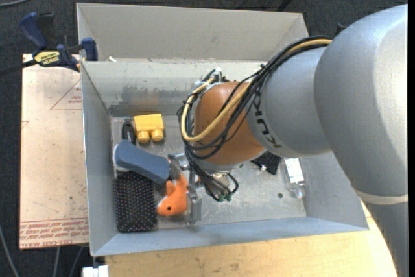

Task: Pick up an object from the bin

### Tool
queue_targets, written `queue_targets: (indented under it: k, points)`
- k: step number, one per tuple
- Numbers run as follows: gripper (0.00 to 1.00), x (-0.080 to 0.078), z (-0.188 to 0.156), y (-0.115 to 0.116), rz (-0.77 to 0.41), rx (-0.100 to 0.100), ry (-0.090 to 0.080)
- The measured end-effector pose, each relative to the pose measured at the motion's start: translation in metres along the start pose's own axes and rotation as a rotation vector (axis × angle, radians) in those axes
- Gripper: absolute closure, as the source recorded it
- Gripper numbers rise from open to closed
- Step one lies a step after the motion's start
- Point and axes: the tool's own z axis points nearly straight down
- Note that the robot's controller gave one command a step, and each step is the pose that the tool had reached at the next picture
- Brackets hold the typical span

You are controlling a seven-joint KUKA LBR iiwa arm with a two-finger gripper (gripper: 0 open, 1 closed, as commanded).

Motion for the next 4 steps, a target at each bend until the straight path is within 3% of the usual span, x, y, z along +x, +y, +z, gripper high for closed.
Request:
queue_targets:
  k: [1,2,3,4]
  points:
    - [1.0,-0.022,0.006,0.036,-0.127,0.006,-0.008]
    - [1.0,-0.022,0.006,0.036,-0.127,0.005,-0.008]
    - [1.0,-0.023,-0.091,0.036,-0.173,0.005,-0.011]
    - [1.0,-0.023,-0.091,0.036,-0.173,0.005,-0.01]
